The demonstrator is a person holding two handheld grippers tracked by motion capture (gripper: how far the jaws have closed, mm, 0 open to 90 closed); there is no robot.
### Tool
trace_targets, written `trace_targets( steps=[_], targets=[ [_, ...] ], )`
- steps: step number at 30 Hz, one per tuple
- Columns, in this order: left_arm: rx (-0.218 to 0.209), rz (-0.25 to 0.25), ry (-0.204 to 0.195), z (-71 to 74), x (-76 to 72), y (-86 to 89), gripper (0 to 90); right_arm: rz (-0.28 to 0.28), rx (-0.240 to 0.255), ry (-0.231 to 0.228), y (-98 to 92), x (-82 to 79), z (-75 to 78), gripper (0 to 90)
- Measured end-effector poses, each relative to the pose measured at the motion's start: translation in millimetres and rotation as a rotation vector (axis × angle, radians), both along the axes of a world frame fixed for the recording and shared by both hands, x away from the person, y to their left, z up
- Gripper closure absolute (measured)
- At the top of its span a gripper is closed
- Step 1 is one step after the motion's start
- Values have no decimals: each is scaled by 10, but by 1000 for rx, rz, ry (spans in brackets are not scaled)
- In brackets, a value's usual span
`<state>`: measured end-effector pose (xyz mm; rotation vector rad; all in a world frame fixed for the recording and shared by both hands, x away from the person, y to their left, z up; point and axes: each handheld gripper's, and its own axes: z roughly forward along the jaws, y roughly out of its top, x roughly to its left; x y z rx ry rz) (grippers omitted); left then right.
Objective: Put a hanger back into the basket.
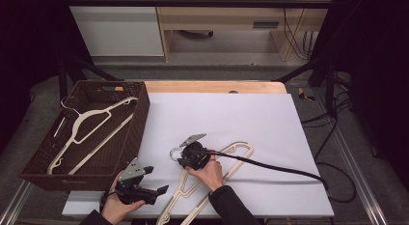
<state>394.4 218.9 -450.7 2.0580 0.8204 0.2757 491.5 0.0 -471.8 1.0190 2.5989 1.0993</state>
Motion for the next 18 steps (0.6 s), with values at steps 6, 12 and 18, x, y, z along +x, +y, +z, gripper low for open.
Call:
trace_targets(
  steps=[6,12,18],
  targets=[
    [3,-2,6,-6,4,-10,115,-29,-22,17,12,-9,-13,869],
    [2,-2,8,-6,4,-12,116,-61,-16,40,12,-18,-5,888],
    [-9,0,17,1,6,-28,118,-64,4,25,-7,-45,46,889]
  ],
)
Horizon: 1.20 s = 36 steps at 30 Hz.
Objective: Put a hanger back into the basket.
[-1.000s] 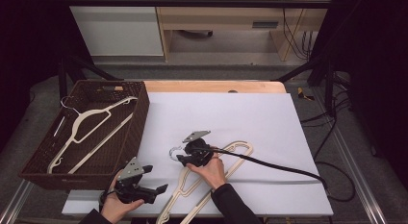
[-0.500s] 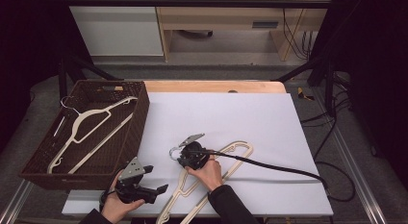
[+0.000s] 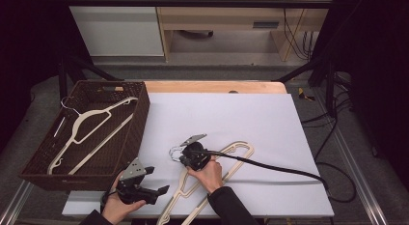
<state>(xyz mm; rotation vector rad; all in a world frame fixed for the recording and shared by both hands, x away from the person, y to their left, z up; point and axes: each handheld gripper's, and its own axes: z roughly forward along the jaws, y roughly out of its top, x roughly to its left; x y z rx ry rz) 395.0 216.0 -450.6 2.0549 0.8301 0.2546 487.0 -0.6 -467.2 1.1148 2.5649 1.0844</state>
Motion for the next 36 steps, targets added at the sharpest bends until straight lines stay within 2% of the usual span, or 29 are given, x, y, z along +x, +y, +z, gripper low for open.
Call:
trace_targets(
  steps=[4,5,7,9,12,15,18,21,26,31,36],
  targets=[
    [-5,-9,6,16,8,-39,127,13,16,-44,-40,-44,105,890],
    [-11,-15,11,22,14,-52,131,5,19,-40,-42,-59,129,891],
    [-24,-23,23,37,31,-84,141,25,22,-68,-66,-78,167,891],
    [-39,-28,33,48,53,-119,157,17,32,-75,-73,-115,211,891],
    [-29,-40,43,83,84,-171,181,34,39,-104,-102,-154,261,891],
    [-48,-52,71,116,118,-235,217,44,56,-127,-130,-197,319,892],
    [-46,-76,94,132,158,-324,269,46,73,-142,-157,-240,386,892],
    [-42,-98,141,130,218,-457,328,46,86,-156,-179,-273,437,891],
    [-37,-93,203,87,322,-596,418,58,94,-175,-213,-312,482,891],
    [-22,-102,233,60,338,-639,560,69,101,-185,-237,-338,515,891],
    [-43,-106,251,63,337,-641,654,74,107,-190,-250,-354,541,890]
  ],
)
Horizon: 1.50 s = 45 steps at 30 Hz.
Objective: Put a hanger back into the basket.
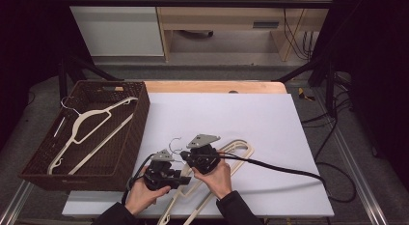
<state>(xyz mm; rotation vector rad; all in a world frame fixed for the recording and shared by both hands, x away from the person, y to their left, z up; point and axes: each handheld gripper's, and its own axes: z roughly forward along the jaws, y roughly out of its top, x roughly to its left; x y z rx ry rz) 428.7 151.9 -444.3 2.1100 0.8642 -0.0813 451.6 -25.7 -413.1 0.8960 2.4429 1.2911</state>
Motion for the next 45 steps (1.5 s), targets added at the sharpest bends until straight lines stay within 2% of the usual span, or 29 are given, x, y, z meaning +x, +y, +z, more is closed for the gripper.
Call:
trace_targets(
  steps=[2,7,11,15,19,22,25,30,36,45],
  targets=[
    [-9,0,8,8,-5,-5,700,2,1,-4,-7,-2,11,890],
    [-32,35,24,40,-25,-5,731,5,2,-8,-35,-17,64,888],
    [-51,63,20,87,-61,-7,751,24,9,-18,-71,-28,127,877],
    [-84,95,21,148,-83,6,794,50,39,-21,-131,-63,234,786],
    [-115,113,33,202,-101,6,824,70,38,-65,-228,-140,348,689],
    [-132,112,41,225,-123,-14,836,71,71,-77,-371,-177,398,621],
    [-145,108,40,252,-148,-37,843,44,94,-86,-577,-189,416,560],
    [-150,106,1,344,-181,-58,853,13,134,-106,-884,-239,428,483],
    [-160,94,-16,430,-184,-89,857,-50,181,-133,-1250,-332,446,387],
    [-174,67,-108,646,-258,-8,858,-146,208,-168,-1709,-377,367,259]
  ],
)
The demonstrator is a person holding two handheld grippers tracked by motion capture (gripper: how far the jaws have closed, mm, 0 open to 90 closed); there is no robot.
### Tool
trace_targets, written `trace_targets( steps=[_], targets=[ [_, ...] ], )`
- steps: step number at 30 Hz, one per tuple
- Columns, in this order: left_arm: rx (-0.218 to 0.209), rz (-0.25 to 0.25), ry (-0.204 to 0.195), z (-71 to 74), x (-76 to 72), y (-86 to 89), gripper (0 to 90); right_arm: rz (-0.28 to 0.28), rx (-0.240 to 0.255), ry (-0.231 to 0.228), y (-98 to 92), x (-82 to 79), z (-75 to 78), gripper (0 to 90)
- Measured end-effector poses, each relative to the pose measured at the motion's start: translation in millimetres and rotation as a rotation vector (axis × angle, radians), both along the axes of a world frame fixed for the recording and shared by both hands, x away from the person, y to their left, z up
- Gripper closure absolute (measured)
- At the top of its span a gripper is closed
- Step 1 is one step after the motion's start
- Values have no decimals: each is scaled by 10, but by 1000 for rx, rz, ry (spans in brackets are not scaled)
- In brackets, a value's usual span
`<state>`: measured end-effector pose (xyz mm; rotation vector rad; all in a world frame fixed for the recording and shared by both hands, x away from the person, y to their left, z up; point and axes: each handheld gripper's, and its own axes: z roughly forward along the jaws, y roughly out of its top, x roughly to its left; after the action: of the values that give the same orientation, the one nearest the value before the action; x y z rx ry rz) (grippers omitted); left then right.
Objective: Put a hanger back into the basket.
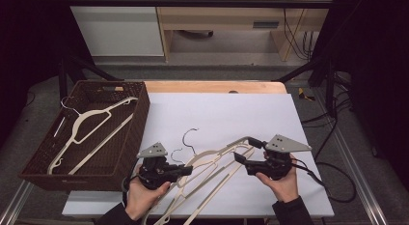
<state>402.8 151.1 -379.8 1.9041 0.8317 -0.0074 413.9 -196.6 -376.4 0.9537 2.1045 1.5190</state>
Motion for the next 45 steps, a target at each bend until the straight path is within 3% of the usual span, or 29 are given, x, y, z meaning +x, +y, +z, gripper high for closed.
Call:
trace_targets(
  steps=[5,11,20,25,33,40,45],
  targets=[
    [-1,-3,-38,82,-30,95,858,-44,0,-5,-193,-17,-92,200],
    [8,-7,-78,179,-42,206,858,-72,4,-4,-276,14,-159,154],
    [31,-24,-163,469,-53,402,858,-123,1,-2,-417,40,-183,125],
    [78,-31,-203,618,-34,493,858,-151,-4,0,-469,42,-195,108],
    [106,-48,-253,878,56,681,858,-175,-3,9,-536,51,-212,95],
    [121,-18,-295,1086,186,928,858,-183,-8,15,-567,56,-220,84],
    [116,2,-299,1174,304,1132,858,-184,-15,10,-589,60,-222,79]
  ],
)
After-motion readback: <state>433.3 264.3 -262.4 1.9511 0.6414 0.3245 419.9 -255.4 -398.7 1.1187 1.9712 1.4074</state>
